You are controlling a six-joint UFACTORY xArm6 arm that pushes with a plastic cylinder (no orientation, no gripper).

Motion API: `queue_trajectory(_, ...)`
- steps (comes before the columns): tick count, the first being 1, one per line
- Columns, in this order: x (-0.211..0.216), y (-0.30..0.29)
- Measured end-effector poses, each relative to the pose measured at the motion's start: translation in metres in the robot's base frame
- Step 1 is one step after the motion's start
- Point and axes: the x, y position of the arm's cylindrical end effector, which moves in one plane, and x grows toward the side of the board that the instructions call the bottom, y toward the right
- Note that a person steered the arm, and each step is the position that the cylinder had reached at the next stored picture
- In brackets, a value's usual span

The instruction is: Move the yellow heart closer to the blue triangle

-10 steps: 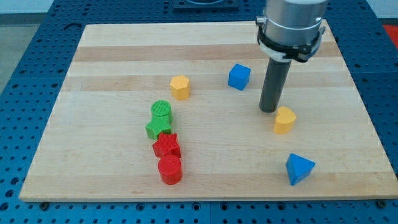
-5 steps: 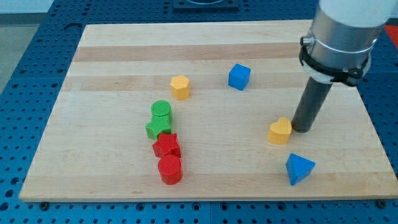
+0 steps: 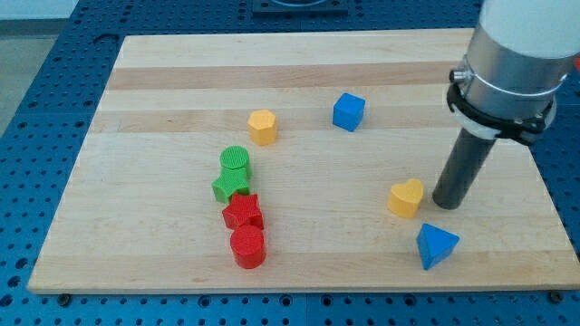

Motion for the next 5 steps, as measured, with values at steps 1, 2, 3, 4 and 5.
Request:
queue_trajectory(1,-0.024,0.0)
queue_trajectory(2,-0.055,-0.01)
queue_trajectory(3,-0.058,-0.03)
queue_trajectory(4,-0.044,-0.046)
queue_trajectory(5,-0.028,-0.049)
